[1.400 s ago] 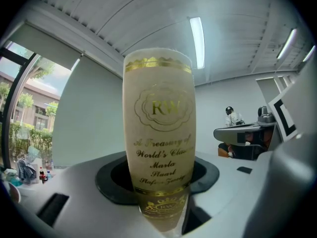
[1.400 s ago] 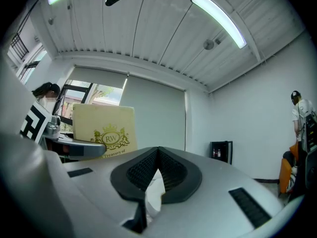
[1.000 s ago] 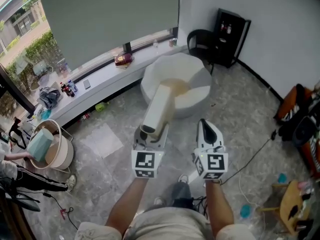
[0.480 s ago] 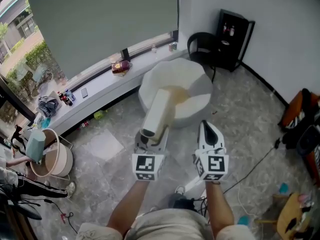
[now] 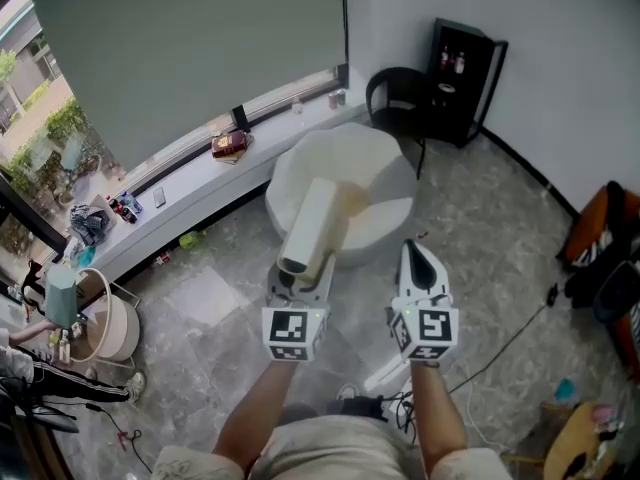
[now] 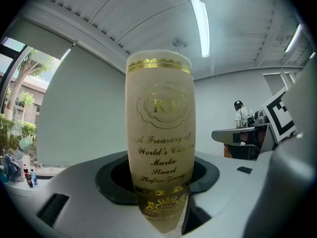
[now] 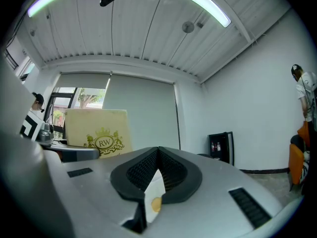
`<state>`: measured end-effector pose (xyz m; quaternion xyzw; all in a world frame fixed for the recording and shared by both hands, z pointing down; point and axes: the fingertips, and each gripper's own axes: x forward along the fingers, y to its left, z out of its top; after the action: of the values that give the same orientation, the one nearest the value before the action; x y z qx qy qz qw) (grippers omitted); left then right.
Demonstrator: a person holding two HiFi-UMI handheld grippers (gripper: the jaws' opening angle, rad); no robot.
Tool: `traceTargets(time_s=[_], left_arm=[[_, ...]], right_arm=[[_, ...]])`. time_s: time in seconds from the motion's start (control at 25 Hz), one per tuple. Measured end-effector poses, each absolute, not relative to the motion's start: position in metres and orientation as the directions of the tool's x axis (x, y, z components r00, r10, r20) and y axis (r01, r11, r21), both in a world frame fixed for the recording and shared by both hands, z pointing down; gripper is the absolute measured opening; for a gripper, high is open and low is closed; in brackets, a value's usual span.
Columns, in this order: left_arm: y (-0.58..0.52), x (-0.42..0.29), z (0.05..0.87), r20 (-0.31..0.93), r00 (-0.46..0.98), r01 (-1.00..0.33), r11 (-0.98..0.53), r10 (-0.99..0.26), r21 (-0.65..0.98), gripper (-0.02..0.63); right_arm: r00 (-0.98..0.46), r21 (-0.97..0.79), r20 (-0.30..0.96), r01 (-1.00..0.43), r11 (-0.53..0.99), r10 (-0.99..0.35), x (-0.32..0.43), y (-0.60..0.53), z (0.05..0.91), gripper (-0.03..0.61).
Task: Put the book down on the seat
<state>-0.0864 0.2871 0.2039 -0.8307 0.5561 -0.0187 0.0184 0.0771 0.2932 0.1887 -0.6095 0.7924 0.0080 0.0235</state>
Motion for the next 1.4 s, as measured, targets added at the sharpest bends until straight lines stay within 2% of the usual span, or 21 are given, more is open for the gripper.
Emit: traceTargets(time_s=[0.2, 0.52, 1.4], left_arm=[[0.268, -0.08, 0.208, 0.02, 0.371, -0.927, -0.371, -0.929, -0.059, 0.235], [0.223, -0.09, 0.222, 0.029, 0.356, -0.933, -0.357, -0.934, -0.049, 0.235], [0.01, -0.202, 0.237, 0.032, 0.376, -0.926, -0.377, -0.926, -0.002, 0.235]], right_arm=[[-0.281, -0.049, -0.078, -0.957, 0.285, -0.956, 0.084, 0.276, 0.19, 0.003], [-0.302, -0.049, -0.039, -0.951, 0.304, -0.952, 0.074, 0.228, 0.208, 0.003], [-0.287, 0.048, 0.01, -0.957, 0.287, -0.958, -0.043, 0.022, 0.203, 0.003]])
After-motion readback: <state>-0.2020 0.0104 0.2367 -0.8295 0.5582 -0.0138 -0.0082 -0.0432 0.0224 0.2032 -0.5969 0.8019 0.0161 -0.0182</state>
